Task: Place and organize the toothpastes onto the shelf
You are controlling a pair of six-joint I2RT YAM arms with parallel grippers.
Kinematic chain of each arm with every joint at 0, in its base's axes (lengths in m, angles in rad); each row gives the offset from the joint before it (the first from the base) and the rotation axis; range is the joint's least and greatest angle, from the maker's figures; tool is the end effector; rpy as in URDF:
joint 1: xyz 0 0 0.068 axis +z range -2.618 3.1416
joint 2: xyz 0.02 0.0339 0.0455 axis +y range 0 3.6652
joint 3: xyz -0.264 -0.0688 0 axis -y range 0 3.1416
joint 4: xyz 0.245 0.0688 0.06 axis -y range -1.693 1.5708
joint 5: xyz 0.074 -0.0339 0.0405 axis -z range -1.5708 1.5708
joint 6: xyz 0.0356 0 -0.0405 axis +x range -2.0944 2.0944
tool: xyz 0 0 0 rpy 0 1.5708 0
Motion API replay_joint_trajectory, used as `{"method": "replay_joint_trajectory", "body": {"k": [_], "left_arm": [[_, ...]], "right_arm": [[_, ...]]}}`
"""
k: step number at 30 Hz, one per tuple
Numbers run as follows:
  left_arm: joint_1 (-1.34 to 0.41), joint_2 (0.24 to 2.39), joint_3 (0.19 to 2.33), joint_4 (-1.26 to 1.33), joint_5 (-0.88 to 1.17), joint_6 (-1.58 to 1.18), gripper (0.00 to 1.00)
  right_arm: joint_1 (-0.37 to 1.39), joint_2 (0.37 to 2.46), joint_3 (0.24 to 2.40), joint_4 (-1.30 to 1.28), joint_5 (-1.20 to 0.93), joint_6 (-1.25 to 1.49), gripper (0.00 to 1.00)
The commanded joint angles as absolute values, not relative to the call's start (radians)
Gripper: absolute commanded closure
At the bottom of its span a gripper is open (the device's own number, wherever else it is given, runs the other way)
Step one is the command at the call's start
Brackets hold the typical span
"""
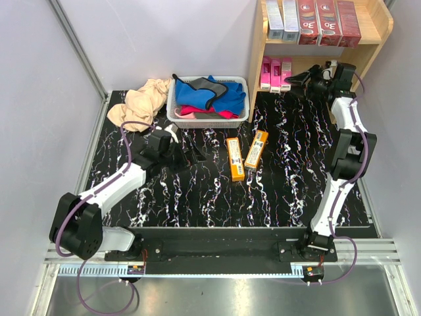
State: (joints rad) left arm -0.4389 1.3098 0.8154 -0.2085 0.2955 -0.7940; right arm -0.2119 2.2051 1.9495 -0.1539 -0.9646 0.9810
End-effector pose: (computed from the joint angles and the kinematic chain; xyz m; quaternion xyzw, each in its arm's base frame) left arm 0.2477 -0.1277 0.2353 -0.0976 0.8943 -0.3494 0.2621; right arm 0.5098 -0.0797 0.2847 0.2056 0.7558 0.5418 0.3050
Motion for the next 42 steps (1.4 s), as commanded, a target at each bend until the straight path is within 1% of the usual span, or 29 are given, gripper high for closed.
{"method": "replay_joint_trajectory", "body": {"k": [1, 3, 4, 7, 13, 15, 20, 25, 37, 42], "left_arm": [[-0.448, 1.318, 0.859, -0.158, 0.301, -0.792, 0.01], [-0.451, 1.319, 0.857, -0.158, 0.301, -0.793, 0.01], [-0.453, 1.318, 0.856, -0.156, 0.302, -0.793, 0.01], [-0.456, 1.318, 0.853, -0.158, 0.302, -0.793, 0.01], [-0.460, 1.318, 0.853, -0.156, 0.301, -0.795, 0.01], [-0.463, 1.322, 0.853, -0.156, 0.301, -0.795, 0.01], [-0.471, 1.333, 0.862, -0.156, 0.302, -0.790, 0.01], [-0.480, 1.353, 0.879, -0.156, 0.305, -0.781, 0.01], [-0.515, 1.402, 0.925, -0.169, 0.296, -0.770, 0.01], [-0.535, 1.431, 0.960, -0.189, 0.279, -0.759, 0.01]], "right_arm": [[-0.196, 2.163, 1.879, -0.219, -0.953, 0.930, 0.37], [-0.198, 2.142, 1.862, -0.219, -0.939, 0.930, 0.33], [-0.198, 2.132, 1.843, -0.219, -0.930, 0.928, 0.28], [-0.199, 2.096, 1.810, -0.219, -0.899, 0.925, 0.22], [-0.199, 2.056, 1.775, -0.215, -0.896, 0.907, 0.15], [-0.199, 2.042, 1.755, -0.209, -0.896, 0.900, 0.11], [-0.199, 1.968, 1.701, -0.199, -0.874, 0.896, 0.06], [-0.201, 1.870, 1.600, -0.184, -0.857, 0.874, 0.00], [-0.206, 1.678, 1.407, -0.138, -0.867, 0.871, 0.00], [-0.204, 1.538, 1.237, -0.134, -0.839, 0.848, 0.00]]}}
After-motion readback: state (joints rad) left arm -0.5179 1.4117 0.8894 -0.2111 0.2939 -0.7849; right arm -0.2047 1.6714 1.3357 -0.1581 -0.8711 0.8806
